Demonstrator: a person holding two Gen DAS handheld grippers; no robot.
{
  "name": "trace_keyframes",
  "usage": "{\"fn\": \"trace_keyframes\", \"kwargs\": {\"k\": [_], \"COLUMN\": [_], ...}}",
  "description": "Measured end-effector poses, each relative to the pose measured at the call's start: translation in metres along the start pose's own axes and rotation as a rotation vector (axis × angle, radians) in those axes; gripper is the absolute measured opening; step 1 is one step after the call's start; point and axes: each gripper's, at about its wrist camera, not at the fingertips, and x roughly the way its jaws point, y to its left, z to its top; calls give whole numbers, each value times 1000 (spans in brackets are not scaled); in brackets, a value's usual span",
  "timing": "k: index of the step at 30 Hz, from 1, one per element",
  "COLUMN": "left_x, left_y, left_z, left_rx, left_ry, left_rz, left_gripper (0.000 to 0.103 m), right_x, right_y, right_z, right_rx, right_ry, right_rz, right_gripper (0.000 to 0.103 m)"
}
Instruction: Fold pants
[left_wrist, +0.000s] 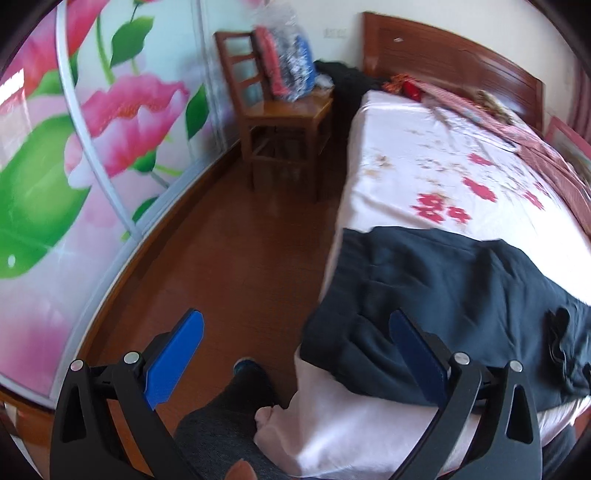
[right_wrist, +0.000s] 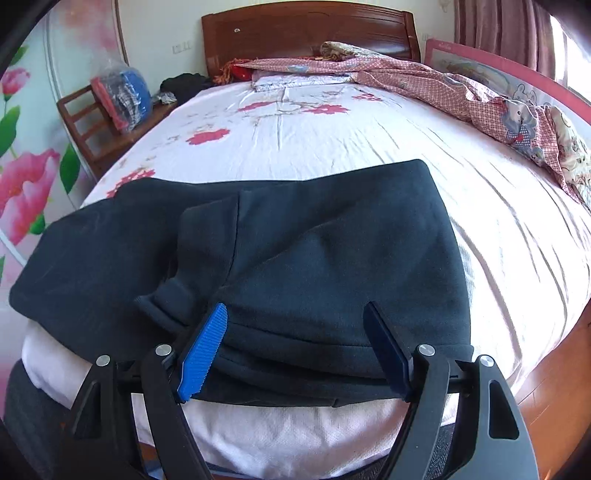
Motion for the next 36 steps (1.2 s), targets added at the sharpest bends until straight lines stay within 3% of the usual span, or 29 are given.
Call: {"fn": "trace_keyframes", "kwargs": {"k": [5,7,9,12,17,19,22,24,32,34,36], "left_x": [67,88,108,126,144,142,130,128,145,142,136], "left_y": [32,39,42,41,38,35,22,16,16,25,33], "left_z": [4,-3,-12,-26,-40,-42,-33,-30,-30,-32,-32], "left_rx": [-213,-297,-362,-443,-565,-577,-533,-511,-618,-623,-623], "left_ry": [274,339,408,459,489,466,409,408,456,452,431], "left_rz": [-206,-274,-290,-351,-446,-452,-479,-473,-506,-497,-492], "left_gripper": [101,101,101,101,100,92,55,55,56,48,24], "right_x": [-7,-8,-10,-10,-9,-9,-6,-5,-9,-10,-14], "right_y": [10,14,20,29,39,43,45,43,42,41,40], "right_z": [8,14,17,20,21,21,19,18,20,21,23], "right_rx": [-58,-66,-82,-117,-148,-167,-167,-150,-146,-146,-148], "right_ry": [-14,-6,-9,-13,-7,-6,14,21,1,-3,-17], "right_rz": [8,24,35,35,50,48,56,64,92,93,98], "right_gripper": [76,76,76,76,76,76,76,76,76,76,76]}}
